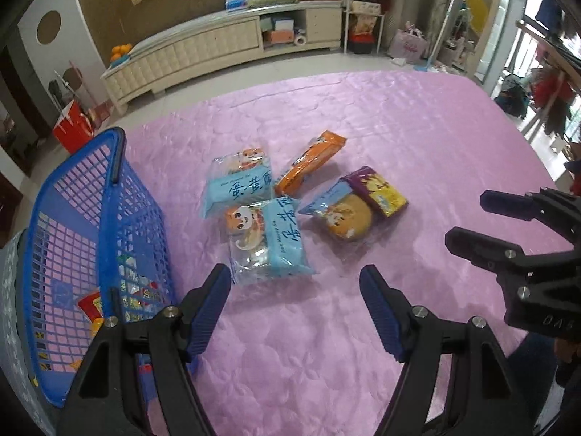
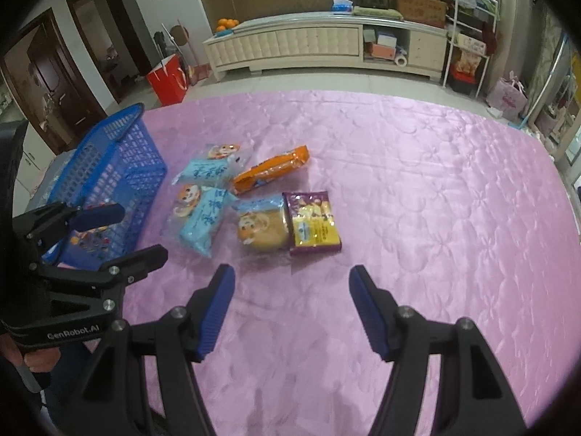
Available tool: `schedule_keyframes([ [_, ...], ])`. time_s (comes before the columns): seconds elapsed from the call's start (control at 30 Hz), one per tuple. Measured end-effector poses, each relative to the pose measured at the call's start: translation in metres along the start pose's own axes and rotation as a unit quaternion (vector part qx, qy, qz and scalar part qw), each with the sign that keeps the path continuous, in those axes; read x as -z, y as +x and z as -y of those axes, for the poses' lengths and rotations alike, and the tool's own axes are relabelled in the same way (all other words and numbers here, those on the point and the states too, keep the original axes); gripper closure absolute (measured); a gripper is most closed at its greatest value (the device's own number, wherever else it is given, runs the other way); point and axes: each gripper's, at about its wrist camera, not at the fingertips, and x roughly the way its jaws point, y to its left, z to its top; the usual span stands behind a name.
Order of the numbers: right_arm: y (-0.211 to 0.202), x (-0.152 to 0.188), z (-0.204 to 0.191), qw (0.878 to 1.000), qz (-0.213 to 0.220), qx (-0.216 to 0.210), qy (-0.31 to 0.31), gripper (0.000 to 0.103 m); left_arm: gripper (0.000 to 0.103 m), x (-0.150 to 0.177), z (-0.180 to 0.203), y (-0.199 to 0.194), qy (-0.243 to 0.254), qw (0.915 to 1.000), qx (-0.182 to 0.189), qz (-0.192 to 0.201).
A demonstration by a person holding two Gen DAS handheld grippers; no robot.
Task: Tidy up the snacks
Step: 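Move both open tools back over the remaining snack packs, then grasp the blue-and-white Dan Huang Su cake pack with the left tool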
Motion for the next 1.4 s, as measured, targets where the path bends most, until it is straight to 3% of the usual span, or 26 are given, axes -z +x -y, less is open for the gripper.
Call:
schedule_keyframes([
  [0.2, 0.028, -0.010, -0.001, 1.000, -0.014, 0.021, -0.016, 0.033, 0.031, -0.012, -0.006, 0.026, -0.012, 0.9998, -0.008, -0.016],
  [0.47, 0.060, -0.018, 0.007, 0.999, -0.032, 0.014, -0.002, 0.033, 0.031, -0.011, -0.020, 0.065, -0.039, 0.9985, -0.025, -0.030],
  [1.1, 0.076, -0.024, 0.005, 0.999, -0.035, -0.002, 0.000, 0.033, 0.034, -0.029, -0.035, 0.110, -0.044, 0.9966, -0.003, -0.070],
  [1.2, 0.077, -0.025, 0.005, 0.999, -0.038, -0.004, -0.001, 0.033, 0.038, -0.027, -0.030, 0.112, -0.028, 0.9976, -0.016, -0.062],
  [1.4, 0.080, -0.031, 0.009, 0.999, -0.042, -0.021, -0.004, 0.033, 0.039, -0.022, -0.032, 0.103, -0.032, 0.9982, -0.003, -0.050],
])
